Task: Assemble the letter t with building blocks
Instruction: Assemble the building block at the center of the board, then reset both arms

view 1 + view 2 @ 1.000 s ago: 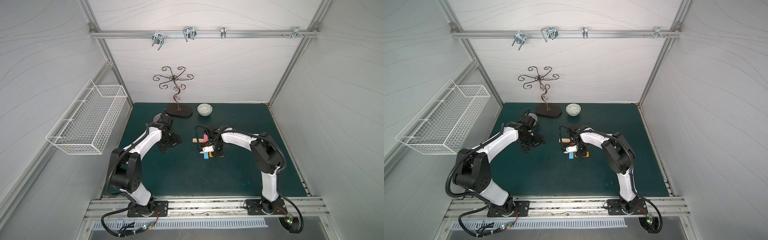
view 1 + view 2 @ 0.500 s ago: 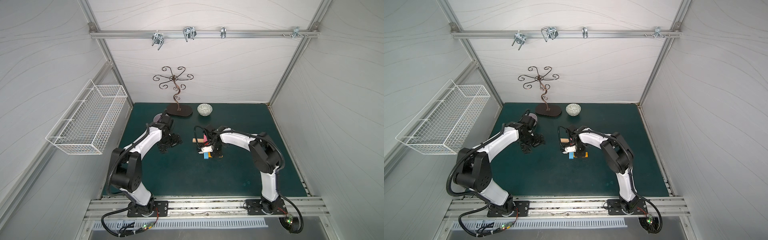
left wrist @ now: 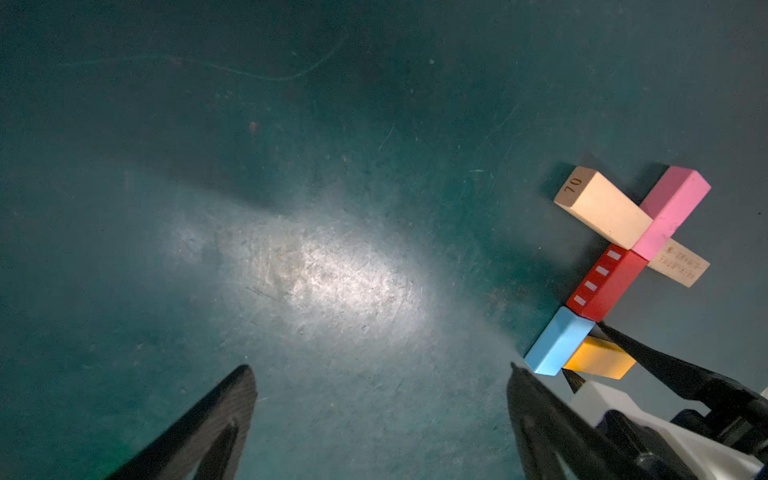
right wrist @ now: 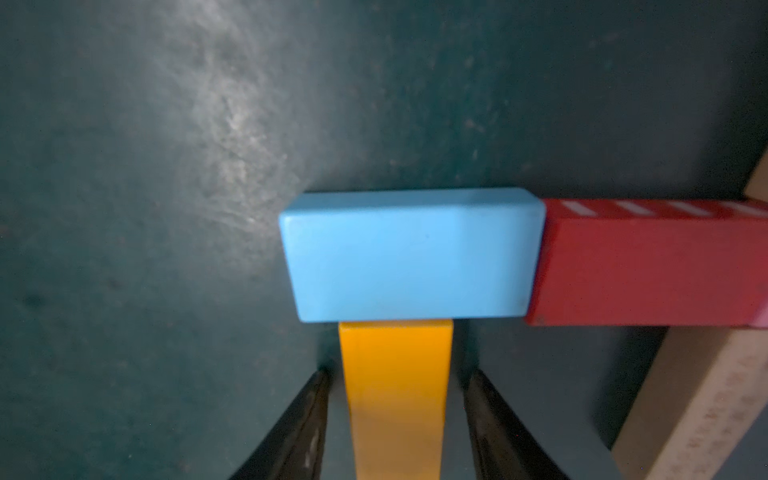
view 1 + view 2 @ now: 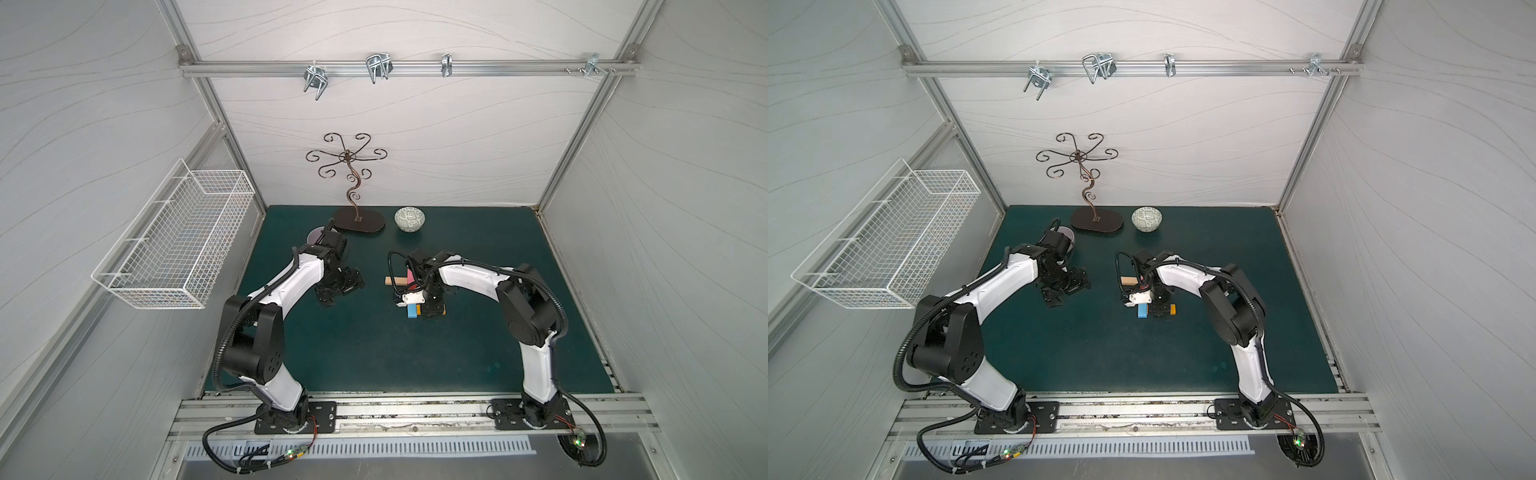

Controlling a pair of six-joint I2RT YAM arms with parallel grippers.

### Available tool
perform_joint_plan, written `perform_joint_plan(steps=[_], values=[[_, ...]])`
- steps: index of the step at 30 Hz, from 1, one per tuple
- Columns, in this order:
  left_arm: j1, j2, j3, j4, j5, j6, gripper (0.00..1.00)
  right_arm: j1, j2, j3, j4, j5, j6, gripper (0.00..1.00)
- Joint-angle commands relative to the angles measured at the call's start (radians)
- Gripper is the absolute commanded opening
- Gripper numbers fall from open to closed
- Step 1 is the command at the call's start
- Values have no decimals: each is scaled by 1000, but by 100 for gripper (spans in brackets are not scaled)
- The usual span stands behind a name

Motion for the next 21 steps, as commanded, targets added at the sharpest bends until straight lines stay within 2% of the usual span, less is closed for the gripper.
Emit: perform_joint_plan(steps=[1, 5, 10, 12, 14, 18, 21], values=[[4, 10, 10, 6, -5, -3, 96, 5, 11, 27, -56, -29, 7, 56], [5, 4, 28, -4, -20, 16, 97, -16, -62, 63, -114, -72, 55, 60], [29, -50, 57, 20, -80, 51, 99, -85, -254, 98, -116, -147, 166, 77], [46, -91, 57, 67, -127, 69, 99, -130, -341, 67, -24, -159, 225, 79], [63, -139, 41, 149, -204, 84, 99, -197, -431, -9, 141, -141, 331, 99], [75, -217, -45, 355, -397, 151, 99, -348, -561, -175, 379, -156, 541, 99], [80, -242, -104, 473, -559, 241, 99, -444, -644, -327, 558, -100, 672, 99]])
